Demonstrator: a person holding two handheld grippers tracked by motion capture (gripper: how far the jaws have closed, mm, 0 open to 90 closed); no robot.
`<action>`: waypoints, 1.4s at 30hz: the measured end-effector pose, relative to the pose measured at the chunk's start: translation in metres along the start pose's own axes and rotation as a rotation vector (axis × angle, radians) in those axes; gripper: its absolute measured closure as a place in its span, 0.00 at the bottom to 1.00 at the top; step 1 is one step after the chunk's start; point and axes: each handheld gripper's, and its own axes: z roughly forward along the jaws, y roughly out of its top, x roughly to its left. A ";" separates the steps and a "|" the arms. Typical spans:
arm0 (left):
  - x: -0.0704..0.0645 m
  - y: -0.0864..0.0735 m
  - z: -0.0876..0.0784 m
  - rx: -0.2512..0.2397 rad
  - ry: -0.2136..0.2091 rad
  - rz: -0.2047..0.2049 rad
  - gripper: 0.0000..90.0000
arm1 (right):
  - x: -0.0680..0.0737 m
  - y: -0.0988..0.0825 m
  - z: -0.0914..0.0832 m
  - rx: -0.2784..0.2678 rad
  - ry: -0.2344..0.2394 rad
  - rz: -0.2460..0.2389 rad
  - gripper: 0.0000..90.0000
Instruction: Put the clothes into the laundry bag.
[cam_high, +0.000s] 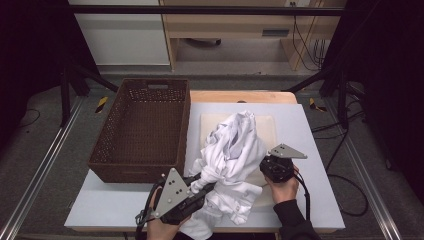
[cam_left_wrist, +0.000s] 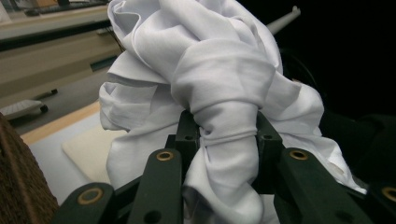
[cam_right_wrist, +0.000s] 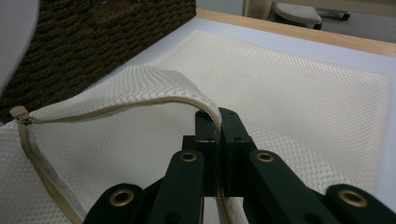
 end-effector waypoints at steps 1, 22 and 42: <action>-0.003 -0.004 0.002 0.011 -0.003 0.002 0.77 | 0.000 0.000 0.000 -0.002 0.000 0.003 0.97; -0.019 -0.052 0.094 0.306 -0.063 -0.025 0.76 | 0.002 0.000 0.002 0.000 0.002 0.009 0.97; -0.013 -0.057 0.128 0.284 -0.061 -0.109 0.43 | 0.011 -0.007 0.003 0.032 0.000 -0.018 0.97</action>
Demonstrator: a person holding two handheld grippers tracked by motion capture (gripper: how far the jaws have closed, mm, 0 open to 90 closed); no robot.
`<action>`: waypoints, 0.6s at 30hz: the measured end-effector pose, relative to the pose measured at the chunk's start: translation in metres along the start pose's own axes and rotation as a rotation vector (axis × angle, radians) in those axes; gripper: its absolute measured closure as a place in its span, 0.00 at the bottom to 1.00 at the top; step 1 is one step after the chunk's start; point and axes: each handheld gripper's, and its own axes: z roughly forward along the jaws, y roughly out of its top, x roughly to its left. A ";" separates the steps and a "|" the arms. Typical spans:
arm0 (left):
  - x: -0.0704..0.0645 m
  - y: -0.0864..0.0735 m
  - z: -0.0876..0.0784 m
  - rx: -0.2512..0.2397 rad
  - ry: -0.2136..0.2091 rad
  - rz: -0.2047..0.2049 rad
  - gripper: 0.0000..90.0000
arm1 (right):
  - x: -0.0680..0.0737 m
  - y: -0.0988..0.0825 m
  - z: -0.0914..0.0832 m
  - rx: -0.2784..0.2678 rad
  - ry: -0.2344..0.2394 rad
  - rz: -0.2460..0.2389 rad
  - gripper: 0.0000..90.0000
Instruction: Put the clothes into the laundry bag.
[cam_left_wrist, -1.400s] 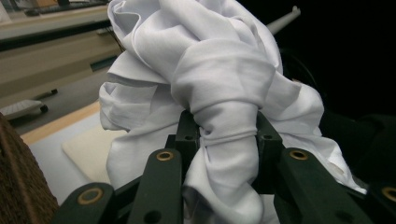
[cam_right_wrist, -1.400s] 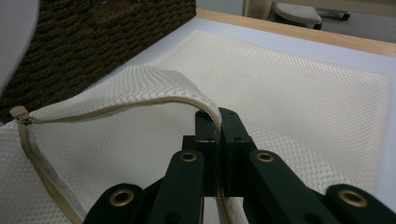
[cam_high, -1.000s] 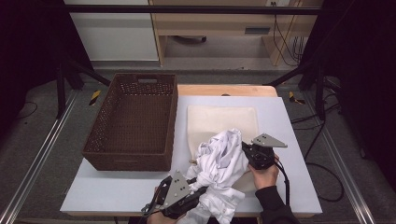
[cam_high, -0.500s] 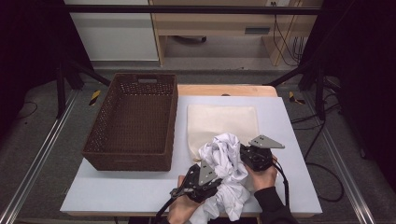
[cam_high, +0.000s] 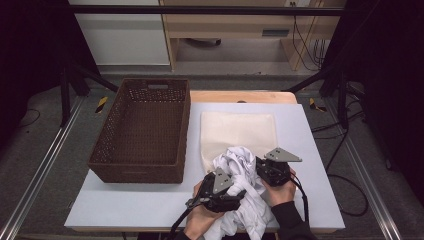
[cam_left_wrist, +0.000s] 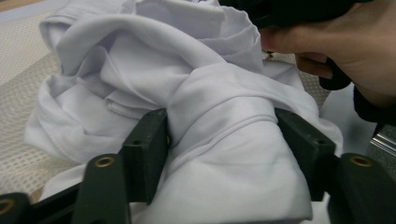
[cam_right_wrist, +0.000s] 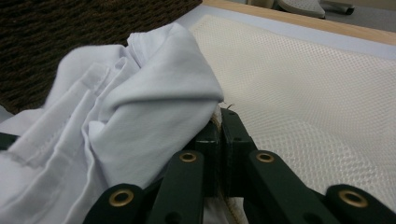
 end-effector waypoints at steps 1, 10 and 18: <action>-0.001 0.001 0.004 0.013 0.005 0.001 0.51 | 0.000 0.000 0.000 -0.001 0.002 0.001 0.97; -0.009 0.012 0.016 0.055 0.002 0.046 0.79 | 0.001 0.005 -0.007 -0.029 0.010 0.019 0.98; 0.001 0.005 0.039 0.120 -0.006 0.038 0.76 | 0.008 0.012 -0.017 -0.077 0.024 0.002 0.98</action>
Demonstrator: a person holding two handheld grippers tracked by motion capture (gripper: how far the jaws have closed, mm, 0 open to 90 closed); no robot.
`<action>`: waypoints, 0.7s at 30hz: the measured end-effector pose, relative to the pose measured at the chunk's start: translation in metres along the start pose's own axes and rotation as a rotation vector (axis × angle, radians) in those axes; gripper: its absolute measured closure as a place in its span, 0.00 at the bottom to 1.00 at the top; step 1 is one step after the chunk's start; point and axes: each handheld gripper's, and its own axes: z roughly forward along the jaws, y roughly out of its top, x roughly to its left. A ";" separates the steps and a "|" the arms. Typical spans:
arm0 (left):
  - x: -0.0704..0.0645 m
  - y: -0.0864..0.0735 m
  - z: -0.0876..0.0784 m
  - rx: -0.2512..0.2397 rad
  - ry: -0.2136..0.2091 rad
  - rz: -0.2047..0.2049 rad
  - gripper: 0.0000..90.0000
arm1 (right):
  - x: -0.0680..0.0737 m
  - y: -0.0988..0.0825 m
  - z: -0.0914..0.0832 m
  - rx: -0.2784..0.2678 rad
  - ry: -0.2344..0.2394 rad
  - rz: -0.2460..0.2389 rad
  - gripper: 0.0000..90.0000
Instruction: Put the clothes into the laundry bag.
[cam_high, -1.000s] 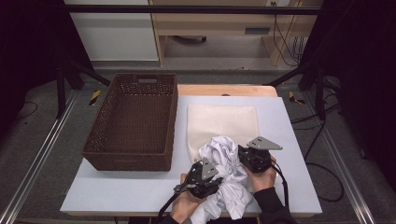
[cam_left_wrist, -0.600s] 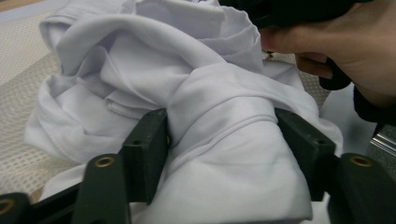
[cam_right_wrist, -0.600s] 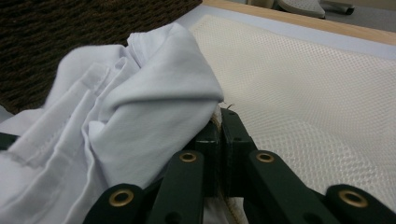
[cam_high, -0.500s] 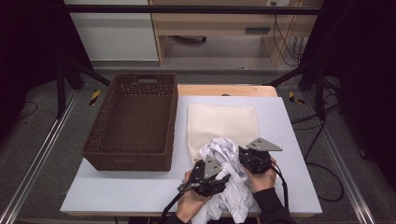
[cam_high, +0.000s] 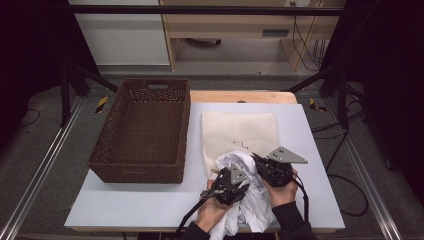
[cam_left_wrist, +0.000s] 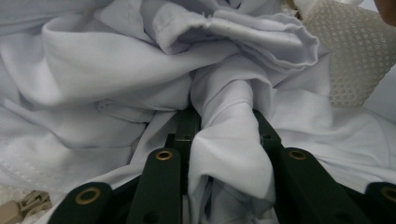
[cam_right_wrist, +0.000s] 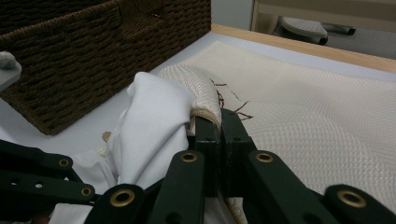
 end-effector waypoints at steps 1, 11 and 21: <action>0.000 0.000 0.000 0.000 0.000 0.000 0.74 | 0.000 0.000 0.000 0.000 0.000 0.000 0.98; 0.019 0.003 -0.042 -0.099 0.006 -0.020 0.19 | -0.007 -0.008 0.002 0.022 -0.012 0.001 0.97; 0.049 -0.012 -0.001 -0.009 -0.057 -0.182 0.04 | -0.003 -0.010 0.006 0.040 0.003 -0.012 0.97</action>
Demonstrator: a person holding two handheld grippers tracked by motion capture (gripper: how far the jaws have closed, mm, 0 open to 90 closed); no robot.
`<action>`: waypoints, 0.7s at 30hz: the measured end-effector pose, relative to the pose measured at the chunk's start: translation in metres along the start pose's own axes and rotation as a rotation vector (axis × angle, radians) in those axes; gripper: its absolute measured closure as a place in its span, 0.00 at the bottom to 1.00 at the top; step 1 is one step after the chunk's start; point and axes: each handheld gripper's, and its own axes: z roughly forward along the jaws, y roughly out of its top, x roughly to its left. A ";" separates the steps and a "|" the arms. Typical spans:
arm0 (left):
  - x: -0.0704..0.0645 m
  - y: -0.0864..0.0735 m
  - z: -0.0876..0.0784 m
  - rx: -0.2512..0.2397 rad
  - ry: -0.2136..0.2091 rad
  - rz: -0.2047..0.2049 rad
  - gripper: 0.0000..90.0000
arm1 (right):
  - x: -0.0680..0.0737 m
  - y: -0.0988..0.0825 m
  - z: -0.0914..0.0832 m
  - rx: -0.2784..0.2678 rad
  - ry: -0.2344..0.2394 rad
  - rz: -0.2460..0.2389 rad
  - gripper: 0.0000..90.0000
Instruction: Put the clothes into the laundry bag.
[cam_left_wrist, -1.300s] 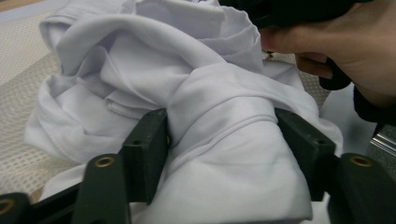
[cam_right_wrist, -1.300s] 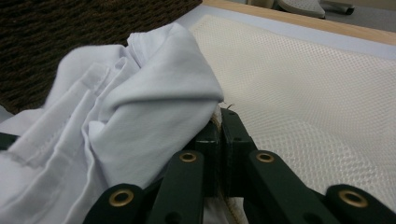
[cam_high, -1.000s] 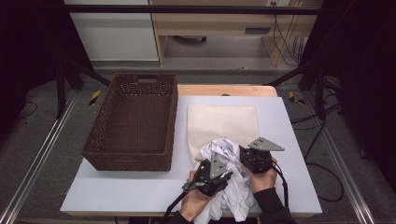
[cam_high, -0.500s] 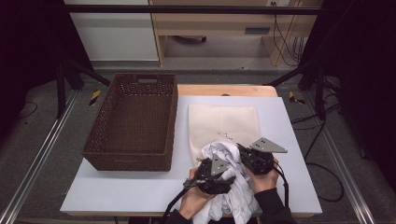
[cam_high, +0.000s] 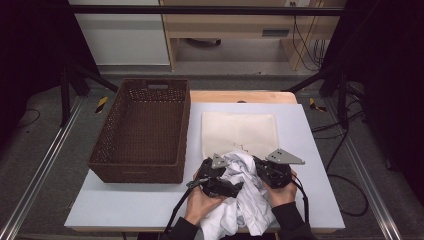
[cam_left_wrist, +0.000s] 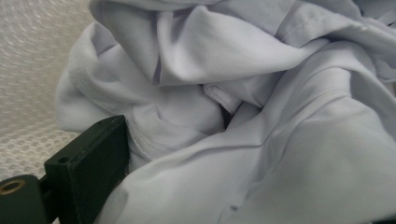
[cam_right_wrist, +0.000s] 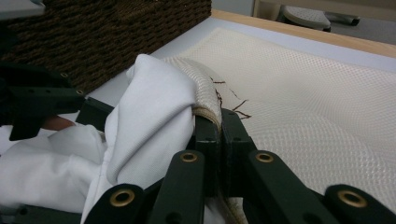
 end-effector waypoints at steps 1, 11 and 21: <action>0.000 0.000 0.000 0.000 0.000 0.000 0.06 | 0.000 0.000 0.001 0.002 0.001 -0.001 0.97; -0.016 0.004 -0.011 0.037 0.019 0.070 0.68 | 0.001 0.000 0.002 0.000 0.012 0.008 0.98; -0.052 0.018 -0.016 -0.020 0.064 0.177 0.70 | -0.001 0.004 -0.008 -0.054 0.015 0.041 0.98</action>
